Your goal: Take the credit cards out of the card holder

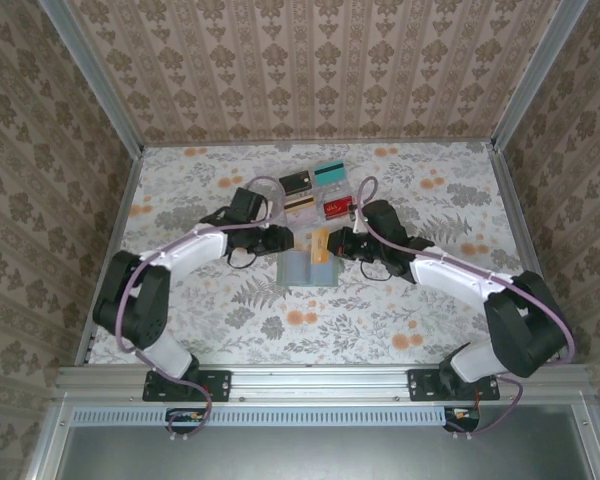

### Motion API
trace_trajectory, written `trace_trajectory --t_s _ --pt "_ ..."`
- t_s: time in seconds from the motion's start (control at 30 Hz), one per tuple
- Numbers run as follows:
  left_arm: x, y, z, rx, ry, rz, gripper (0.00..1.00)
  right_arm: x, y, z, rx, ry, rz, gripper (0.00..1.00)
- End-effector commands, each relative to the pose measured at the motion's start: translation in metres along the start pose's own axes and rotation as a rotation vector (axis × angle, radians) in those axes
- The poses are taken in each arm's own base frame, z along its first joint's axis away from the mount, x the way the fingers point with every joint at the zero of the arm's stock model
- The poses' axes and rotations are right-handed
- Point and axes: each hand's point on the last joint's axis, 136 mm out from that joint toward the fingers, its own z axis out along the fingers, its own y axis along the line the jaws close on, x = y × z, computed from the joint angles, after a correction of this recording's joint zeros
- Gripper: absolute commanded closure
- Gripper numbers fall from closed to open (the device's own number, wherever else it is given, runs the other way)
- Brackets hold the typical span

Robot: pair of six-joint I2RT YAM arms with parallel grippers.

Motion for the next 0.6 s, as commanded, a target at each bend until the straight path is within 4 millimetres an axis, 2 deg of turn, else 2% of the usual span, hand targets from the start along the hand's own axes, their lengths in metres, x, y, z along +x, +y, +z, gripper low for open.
trace_trajectory --t_s 0.0,0.17,0.3,0.47,0.5,0.57 --pt "-0.024 -0.032 -0.032 0.15 -0.126 0.0 0.46 -0.032 0.028 -0.023 -0.118 -0.14 -0.008 0.95" --pt "-0.037 -0.069 -0.067 0.337 -0.222 -0.053 0.36 -0.064 0.059 -0.046 -0.305 -0.243 0.052 0.95" --pt "-0.046 -0.099 -0.088 0.539 -0.272 -0.124 0.25 -0.078 0.079 -0.055 -0.417 -0.27 0.096 0.95" --pt "-0.042 -0.114 -0.096 0.599 -0.242 -0.138 0.18 -0.088 0.097 -0.061 -0.529 -0.274 0.138 0.95" --pt "-0.042 -0.117 -0.097 0.614 -0.236 -0.136 0.18 -0.087 0.094 -0.053 -0.53 -0.258 0.158 0.95" --pt "-0.043 -0.126 -0.1 0.656 -0.23 -0.124 0.19 -0.086 0.096 -0.05 -0.555 -0.24 0.177 0.95"
